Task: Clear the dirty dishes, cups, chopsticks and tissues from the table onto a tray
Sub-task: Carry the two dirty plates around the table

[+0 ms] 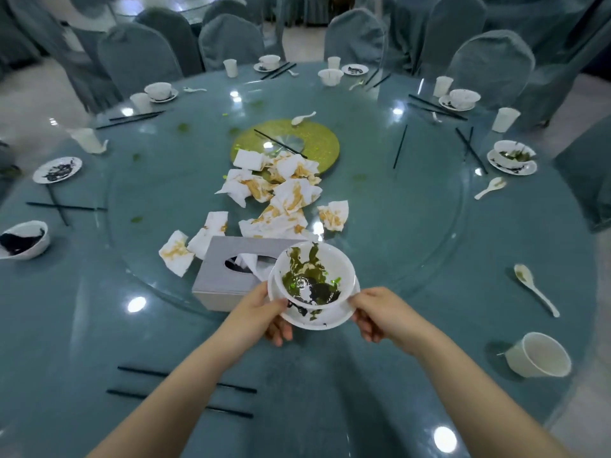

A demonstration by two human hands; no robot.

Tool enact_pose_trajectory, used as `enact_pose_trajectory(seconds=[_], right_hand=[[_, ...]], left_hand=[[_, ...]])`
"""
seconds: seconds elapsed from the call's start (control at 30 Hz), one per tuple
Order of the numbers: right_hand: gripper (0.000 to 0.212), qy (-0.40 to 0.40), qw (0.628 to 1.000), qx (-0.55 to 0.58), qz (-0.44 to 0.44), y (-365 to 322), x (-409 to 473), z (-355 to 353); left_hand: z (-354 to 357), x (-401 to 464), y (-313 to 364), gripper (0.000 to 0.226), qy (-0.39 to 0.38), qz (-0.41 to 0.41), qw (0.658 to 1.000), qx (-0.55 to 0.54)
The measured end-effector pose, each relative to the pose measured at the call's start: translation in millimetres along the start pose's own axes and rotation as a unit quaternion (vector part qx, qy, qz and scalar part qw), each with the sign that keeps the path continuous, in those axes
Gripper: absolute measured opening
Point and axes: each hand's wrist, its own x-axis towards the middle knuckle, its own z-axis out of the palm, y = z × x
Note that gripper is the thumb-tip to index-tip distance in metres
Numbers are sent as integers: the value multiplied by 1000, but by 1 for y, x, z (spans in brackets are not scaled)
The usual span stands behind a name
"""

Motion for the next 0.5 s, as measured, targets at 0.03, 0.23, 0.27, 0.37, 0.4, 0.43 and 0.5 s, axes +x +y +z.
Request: enact_pose_trajectory(seconds=[0.03, 0.23, 0.27, 0.37, 0.4, 0.43, 0.5], right_hand=[[27, -7, 1000, -23, -6, -4, 1, 7], [39, 50, 996, -52, -46, -33, 10, 43], [39, 29, 996, -57, -58, -39, 10, 52], [25, -54, 987, -124, -84, -56, 5, 89], [16, -75, 981, -150, -95, -60, 3, 103], [10, -91, 976, -168, -104, -63, -1, 119], [16, -103, 971, -183, -117, -67, -9, 147]], left_hand=[[-5, -4, -4, 17, 19, 5, 1000, -1], [-37, -36, -26, 22, 105, 28, 994, 13], [-43, -45, -30, 22, 119, 33, 992, 16], [-59, -75, -45, 25, 152, 43, 987, 15], [-65, -86, -50, 27, 161, 45, 986, 9], [-71, -98, -56, 28, 172, 43, 984, 1], [-86, -124, -69, 29, 198, 39, 979, -13]])
